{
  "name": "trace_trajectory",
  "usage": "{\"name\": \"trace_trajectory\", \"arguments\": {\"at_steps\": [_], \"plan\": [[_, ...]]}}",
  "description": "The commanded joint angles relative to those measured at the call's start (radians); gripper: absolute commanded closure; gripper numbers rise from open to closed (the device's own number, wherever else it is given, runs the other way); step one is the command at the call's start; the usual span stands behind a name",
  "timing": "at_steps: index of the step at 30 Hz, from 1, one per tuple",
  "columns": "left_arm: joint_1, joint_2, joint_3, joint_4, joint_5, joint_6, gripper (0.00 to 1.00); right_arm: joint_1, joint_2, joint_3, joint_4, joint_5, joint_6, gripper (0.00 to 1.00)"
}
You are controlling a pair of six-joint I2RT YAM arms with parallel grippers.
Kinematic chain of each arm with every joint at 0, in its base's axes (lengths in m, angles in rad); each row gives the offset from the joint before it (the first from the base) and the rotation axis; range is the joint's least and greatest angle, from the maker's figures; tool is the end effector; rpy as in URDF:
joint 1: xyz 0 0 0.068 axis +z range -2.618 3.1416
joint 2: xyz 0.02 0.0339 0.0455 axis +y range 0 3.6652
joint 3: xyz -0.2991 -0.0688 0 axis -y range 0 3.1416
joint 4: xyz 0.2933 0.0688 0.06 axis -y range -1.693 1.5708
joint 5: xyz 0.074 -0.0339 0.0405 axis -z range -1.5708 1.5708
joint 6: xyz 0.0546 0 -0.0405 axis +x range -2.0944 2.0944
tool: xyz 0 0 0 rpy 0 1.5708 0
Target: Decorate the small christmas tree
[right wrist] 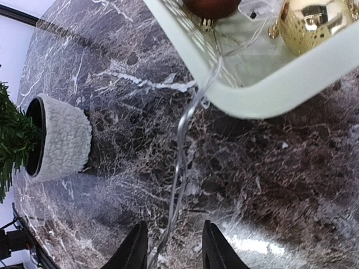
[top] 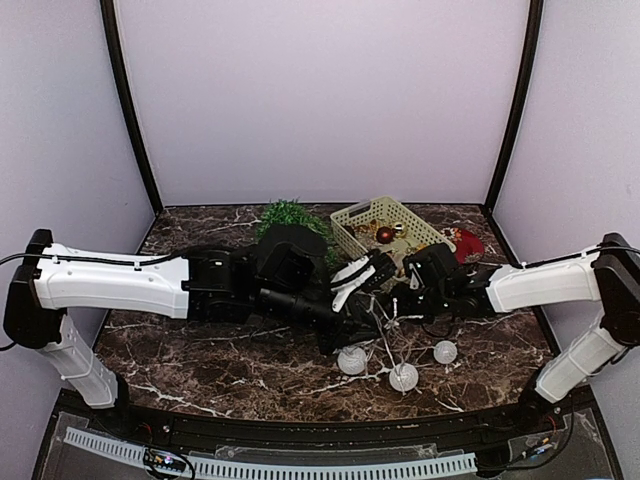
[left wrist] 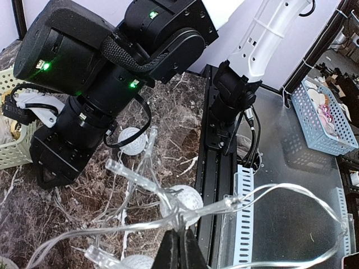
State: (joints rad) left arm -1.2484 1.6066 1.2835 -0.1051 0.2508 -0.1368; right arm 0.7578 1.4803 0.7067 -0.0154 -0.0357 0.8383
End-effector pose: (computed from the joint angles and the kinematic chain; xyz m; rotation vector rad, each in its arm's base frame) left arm 0.1276 -0.4248 0.3235 1.2921 1.7476 -1.0993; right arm 0.2422 0.2319 0.1581 0.0826 2.5103 0.7724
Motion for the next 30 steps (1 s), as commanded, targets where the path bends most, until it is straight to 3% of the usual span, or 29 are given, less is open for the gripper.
{"name": "trace_trajectory", "arguments": {"at_steps": [1, 8, 11, 17, 21, 25, 26, 30], "plan": [[-0.001, -0.04, -0.016, 0.039, 0.008, -0.011, 1.0, 0.009, 0.012, 0.042, 0.074, 0.091, 0.017, 0.67], [-0.001, -0.043, -0.032, 0.049, 0.027, -0.026, 1.0, 0.008, 0.07, 0.122, 0.048, 0.187, -0.029, 0.68], [-0.001, -0.056, -0.047, 0.055, 0.019, -0.034, 1.0, 0.008, 0.106, 0.172, 0.027, 0.191, -0.046, 0.74], [-0.002, -0.08, -0.077, 0.058, -0.014, -0.051, 1.0, 0.008, 0.076, 0.212, -0.05, 0.253, -0.06, 0.99], [-0.001, -0.093, -0.1, 0.071, -0.038, -0.066, 1.0, 0.006, -0.022, 0.23, -0.124, 0.32, -0.093, 1.0], [-0.001, -0.095, -0.096, 0.069, -0.073, -0.075, 0.8, 0.002, -0.117, 0.288, -0.219, 0.364, -0.16, 1.0], [-0.001, -0.098, -0.094, 0.062, -0.087, -0.076, 0.68, -0.001, -0.148, 0.311, -0.238, 0.368, -0.176, 1.0], [-0.001, -0.125, -0.11, 0.047, -0.131, -0.08, 0.42, -0.006, -0.233, 0.367, -0.284, 0.318, -0.277, 1.0]]}}
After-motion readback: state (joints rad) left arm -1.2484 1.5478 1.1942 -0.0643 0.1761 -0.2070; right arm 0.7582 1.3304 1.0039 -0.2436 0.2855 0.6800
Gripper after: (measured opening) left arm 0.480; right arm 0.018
